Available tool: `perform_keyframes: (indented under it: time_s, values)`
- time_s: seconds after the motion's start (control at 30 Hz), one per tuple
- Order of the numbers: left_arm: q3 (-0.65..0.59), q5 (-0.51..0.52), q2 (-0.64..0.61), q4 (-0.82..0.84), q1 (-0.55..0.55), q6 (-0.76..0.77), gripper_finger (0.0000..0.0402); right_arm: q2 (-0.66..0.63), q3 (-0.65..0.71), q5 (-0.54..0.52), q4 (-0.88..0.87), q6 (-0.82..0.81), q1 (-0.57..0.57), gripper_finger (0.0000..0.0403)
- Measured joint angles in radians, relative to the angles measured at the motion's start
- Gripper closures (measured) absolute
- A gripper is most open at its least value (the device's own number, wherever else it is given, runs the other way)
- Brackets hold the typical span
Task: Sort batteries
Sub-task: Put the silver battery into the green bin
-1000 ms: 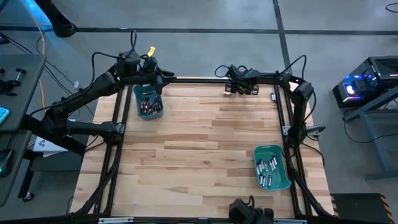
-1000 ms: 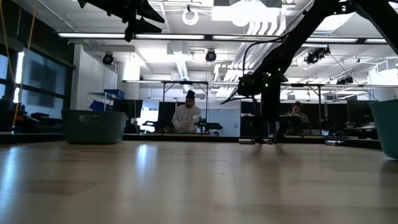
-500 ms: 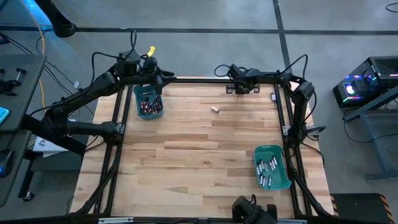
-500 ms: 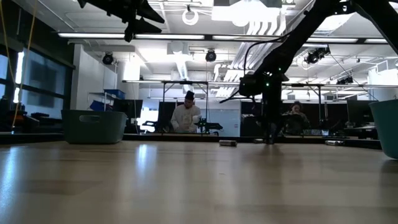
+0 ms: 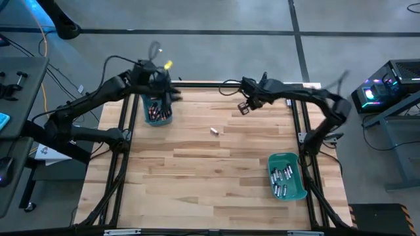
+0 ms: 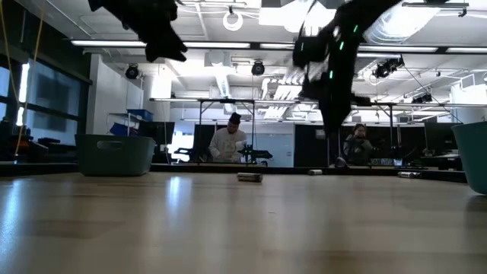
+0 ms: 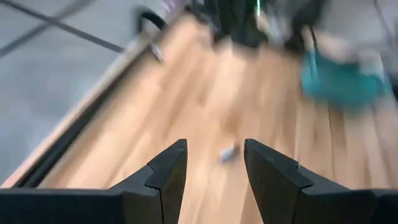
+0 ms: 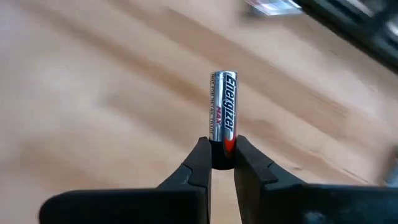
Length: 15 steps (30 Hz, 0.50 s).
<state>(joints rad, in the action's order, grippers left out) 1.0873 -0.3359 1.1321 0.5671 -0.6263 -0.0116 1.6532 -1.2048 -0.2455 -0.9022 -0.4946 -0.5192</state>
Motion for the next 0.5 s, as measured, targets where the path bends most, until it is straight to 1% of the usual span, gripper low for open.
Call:
perform_keyframes:
  time_s: [0.1,0.2,0.3,0.37,0.4,0.43,0.5]
  values:
    - [-0.009,-0.062,0.029,0.096,0.048,-0.223,0.025,-0.128,-0.001,0.054,0.007,-0.007,0.097,0.0381]
    - [-0.053,-0.121,0.069,0.122,0.122,-0.356,0.025,-0.231,-0.002,0.065,0.009,-0.061,0.18,0.0381]
    - [-0.108,-0.143,0.116,0.108,0.213,-0.411,0.025,-0.322,-0.002,0.062,0.006,-0.108,0.26,0.0381]
    - [-0.14,-0.143,0.154,0.094,0.276,-0.42,0.025,-0.364,0.0,0.079,-0.004,-0.121,0.317,0.0381]
    - [-0.155,-0.136,0.176,0.076,0.309,-0.417,0.025,-0.383,0.007,0.107,-0.008,-0.121,0.346,0.0381]
    - [-0.167,-0.119,0.197,0.055,0.339,-0.408,0.025,-0.402,0.015,0.157,-0.028,-0.115,0.373,0.0381]
    - [-0.18,-0.052,0.236,0.023,0.399,-0.377,0.025,-0.434,0.031,0.284,-0.105,-0.142,0.432,0.0381]
